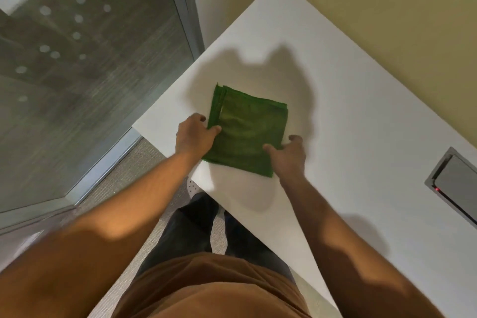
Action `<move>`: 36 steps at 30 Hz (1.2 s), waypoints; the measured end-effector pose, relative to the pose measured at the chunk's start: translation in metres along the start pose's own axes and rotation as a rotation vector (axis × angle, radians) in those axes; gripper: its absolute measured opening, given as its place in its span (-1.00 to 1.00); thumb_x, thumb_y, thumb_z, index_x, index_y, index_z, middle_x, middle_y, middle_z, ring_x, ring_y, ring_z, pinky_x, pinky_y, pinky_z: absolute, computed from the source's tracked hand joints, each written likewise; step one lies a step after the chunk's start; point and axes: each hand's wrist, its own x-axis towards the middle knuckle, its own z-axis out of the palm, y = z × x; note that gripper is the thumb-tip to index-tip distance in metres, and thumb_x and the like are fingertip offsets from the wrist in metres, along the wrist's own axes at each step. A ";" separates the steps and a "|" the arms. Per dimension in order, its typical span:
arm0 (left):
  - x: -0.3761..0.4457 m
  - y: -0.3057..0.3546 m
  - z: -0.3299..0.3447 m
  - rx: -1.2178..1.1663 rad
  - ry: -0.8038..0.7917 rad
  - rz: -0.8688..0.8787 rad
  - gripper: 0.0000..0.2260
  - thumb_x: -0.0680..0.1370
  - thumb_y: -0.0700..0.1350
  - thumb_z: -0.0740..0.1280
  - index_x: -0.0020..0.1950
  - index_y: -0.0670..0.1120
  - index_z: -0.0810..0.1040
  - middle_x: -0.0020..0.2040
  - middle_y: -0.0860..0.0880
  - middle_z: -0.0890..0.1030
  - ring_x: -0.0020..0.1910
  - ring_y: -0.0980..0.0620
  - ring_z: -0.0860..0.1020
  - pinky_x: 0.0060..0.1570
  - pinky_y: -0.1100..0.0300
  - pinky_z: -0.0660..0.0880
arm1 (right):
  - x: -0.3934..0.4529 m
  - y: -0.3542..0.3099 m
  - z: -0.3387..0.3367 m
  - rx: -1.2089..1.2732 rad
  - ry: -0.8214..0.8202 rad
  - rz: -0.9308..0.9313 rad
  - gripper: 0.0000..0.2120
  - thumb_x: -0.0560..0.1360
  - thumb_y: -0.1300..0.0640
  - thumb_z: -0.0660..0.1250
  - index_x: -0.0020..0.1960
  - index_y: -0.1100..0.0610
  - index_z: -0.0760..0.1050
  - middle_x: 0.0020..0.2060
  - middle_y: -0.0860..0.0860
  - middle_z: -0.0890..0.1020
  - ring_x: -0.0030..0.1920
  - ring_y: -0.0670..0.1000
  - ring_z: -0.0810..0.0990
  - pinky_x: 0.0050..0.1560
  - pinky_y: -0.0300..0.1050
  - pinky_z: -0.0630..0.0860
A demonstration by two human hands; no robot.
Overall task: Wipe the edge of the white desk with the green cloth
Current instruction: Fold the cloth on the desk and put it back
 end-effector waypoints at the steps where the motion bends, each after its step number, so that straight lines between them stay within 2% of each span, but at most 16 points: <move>1: -0.004 -0.004 0.002 -0.023 -0.008 -0.003 -0.48 0.59 0.05 0.49 0.45 -0.18 0.51 0.25 -0.13 0.67 0.22 -0.16 0.63 0.05 0.07 0.53 | -0.004 0.004 0.004 0.041 -0.027 0.026 -0.31 0.48 0.06 0.57 0.51 0.15 0.35 0.33 0.14 0.60 0.27 0.21 0.63 0.28 0.16 0.63; 3: -0.009 -0.006 0.005 -0.101 -0.026 -0.028 -0.56 0.58 0.04 0.51 0.35 -0.18 0.59 0.13 -0.05 0.68 0.15 -0.11 0.64 -0.02 0.14 0.52 | -0.009 0.003 0.007 0.133 -0.074 0.053 -0.47 0.48 0.07 0.57 0.38 0.15 0.50 0.22 0.10 0.67 0.18 0.17 0.67 0.20 0.14 0.67; 5: -0.007 -0.005 0.006 -0.163 -0.054 -0.085 -0.71 0.57 0.04 0.51 0.14 -0.14 0.66 -0.07 0.05 0.65 0.04 -0.08 0.64 -0.20 0.20 0.50 | -0.014 -0.003 0.007 0.185 -0.072 0.025 -0.63 0.48 0.11 0.55 0.25 0.14 0.58 0.10 0.08 0.70 0.09 0.14 0.70 0.09 0.10 0.70; 7: -0.004 -0.002 0.007 -0.147 -0.067 -0.099 -0.75 0.56 0.03 0.52 -0.03 -0.16 0.66 -0.15 -0.03 0.66 -0.04 -0.11 0.67 -0.29 0.19 0.48 | -0.023 -0.013 0.005 0.139 0.020 -0.087 -0.71 0.48 0.16 0.49 0.17 0.08 0.55 -0.04 0.03 0.67 -0.02 0.09 0.69 -0.01 0.08 0.70; 9: -0.004 -0.002 0.009 -0.121 -0.060 -0.083 -0.75 0.55 0.01 0.54 -0.02 -0.18 0.68 -0.08 -0.13 0.70 -0.05 -0.13 0.68 -0.19 0.12 0.55 | -0.037 -0.025 0.010 0.059 0.130 -0.278 -0.71 0.47 0.22 0.43 0.13 0.00 0.49 -0.15 -0.02 0.61 -0.14 0.02 0.64 -0.15 -0.02 0.61; 11: -0.007 -0.005 0.009 -0.139 -0.044 -0.074 -0.77 0.53 -0.03 0.56 0.07 -0.14 0.69 -0.03 -0.11 0.72 -0.03 -0.12 0.68 -0.05 0.03 0.62 | -0.053 -0.034 0.023 -0.031 0.166 -0.491 -0.65 0.46 0.30 0.39 0.19 0.02 0.50 -0.06 0.01 0.60 -0.13 0.02 0.59 -0.15 -0.05 0.56; 14: -0.015 -0.013 0.008 -0.205 -0.039 -0.067 -0.78 0.53 -0.08 0.53 0.16 -0.08 0.73 0.00 -0.08 0.76 0.00 -0.12 0.72 0.10 -0.07 0.68 | -0.067 -0.041 0.053 -0.243 -0.029 -0.652 -0.57 0.54 0.27 0.34 0.39 0.10 0.48 0.21 0.08 0.55 0.07 0.10 0.62 0.05 0.05 0.64; 17: -0.020 -0.019 0.006 -0.231 0.024 -0.038 -0.76 0.63 -0.12 0.40 0.28 -0.12 0.71 0.11 -0.14 0.77 0.08 -0.17 0.72 0.18 -0.13 0.66 | -0.068 -0.037 0.069 -0.366 -0.185 -0.602 -0.56 0.64 0.11 0.32 0.50 0.14 0.42 0.29 0.10 0.55 0.24 0.13 0.58 0.23 0.04 0.57; 20: -0.024 -0.022 0.003 -0.216 0.051 0.025 -0.73 0.67 -0.12 0.37 0.33 -0.17 0.67 0.13 -0.17 0.76 0.09 -0.18 0.72 0.19 -0.07 0.66 | -0.062 -0.028 0.070 -0.320 -0.020 -0.583 -0.64 0.67 0.18 0.25 0.46 0.15 0.48 0.33 0.12 0.55 0.31 0.15 0.50 0.31 0.02 0.47; 24: -0.026 -0.020 0.005 -0.152 0.000 0.104 -0.76 0.63 -0.09 0.46 0.25 -0.15 0.72 0.10 -0.15 0.77 0.07 -0.17 0.71 0.14 -0.02 0.64 | -0.044 -0.032 0.069 -0.169 0.017 -0.331 -0.47 0.63 0.15 0.35 0.57 0.09 0.31 0.46 0.10 0.40 0.43 0.15 0.43 0.42 0.10 0.45; 27: -0.025 -0.018 0.005 -0.177 -0.033 0.091 -0.74 0.60 -0.08 0.50 0.24 -0.16 0.71 0.10 -0.16 0.77 0.07 -0.19 0.71 0.13 -0.02 0.64 | -0.034 -0.045 0.065 -0.020 -0.054 -0.172 -0.41 0.56 0.05 0.48 0.53 0.09 0.38 0.29 0.09 0.58 0.24 0.11 0.60 0.16 0.02 0.58; 29: -0.022 -0.018 0.004 -0.207 -0.066 0.062 -0.71 0.59 -0.07 0.51 0.26 -0.17 0.69 0.11 -0.17 0.76 0.06 -0.19 0.72 0.16 -0.08 0.66 | -0.029 -0.052 0.059 0.049 -0.141 -0.143 -0.63 0.51 0.03 0.51 0.28 0.07 0.57 0.07 0.01 0.70 0.08 0.10 0.69 -0.05 -0.07 0.61; 31: -0.020 -0.018 0.001 -0.255 -0.130 0.022 -0.70 0.58 -0.05 0.52 0.24 -0.17 0.67 0.10 -0.19 0.75 0.02 -0.18 0.73 0.14 -0.14 0.69 | -0.029 -0.056 0.047 0.050 -0.230 -0.174 -0.77 0.52 0.04 0.48 0.15 0.04 0.60 -0.03 -0.02 0.71 0.00 0.10 0.71 -0.17 -0.13 0.60; 33: -0.021 -0.015 -0.002 -0.238 -0.166 0.041 -0.70 0.57 0.05 0.53 0.16 -0.11 0.59 0.06 -0.15 0.72 -0.04 -0.13 0.72 0.01 -0.08 0.71 | -0.032 -0.059 0.029 0.022 -0.307 -0.193 -0.73 0.56 0.07 0.44 0.25 0.04 0.56 0.04 0.01 0.70 0.04 0.10 0.70 -0.10 -0.08 0.64; 35: -0.024 -0.010 -0.007 -0.130 -0.047 0.172 -0.57 0.51 0.18 0.54 0.12 -0.06 0.45 0.07 -0.07 0.59 -0.03 -0.06 0.61 -0.18 0.16 0.58 | -0.039 -0.058 0.006 -0.014 -0.367 -0.217 -0.67 0.60 0.12 0.42 0.34 0.03 0.51 0.15 0.06 0.69 0.13 0.13 0.70 0.11 0.10 0.70; 36: -0.026 -0.005 -0.010 -0.097 0.044 0.282 -0.49 0.48 0.23 0.54 0.14 -0.06 0.41 0.10 -0.05 0.51 0.01 -0.03 0.55 -0.20 0.25 0.48 | -0.042 -0.055 -0.007 -0.032 -0.391 -0.237 -0.66 0.60 0.14 0.42 0.36 0.03 0.50 0.17 0.07 0.70 0.13 0.13 0.71 0.16 0.15 0.70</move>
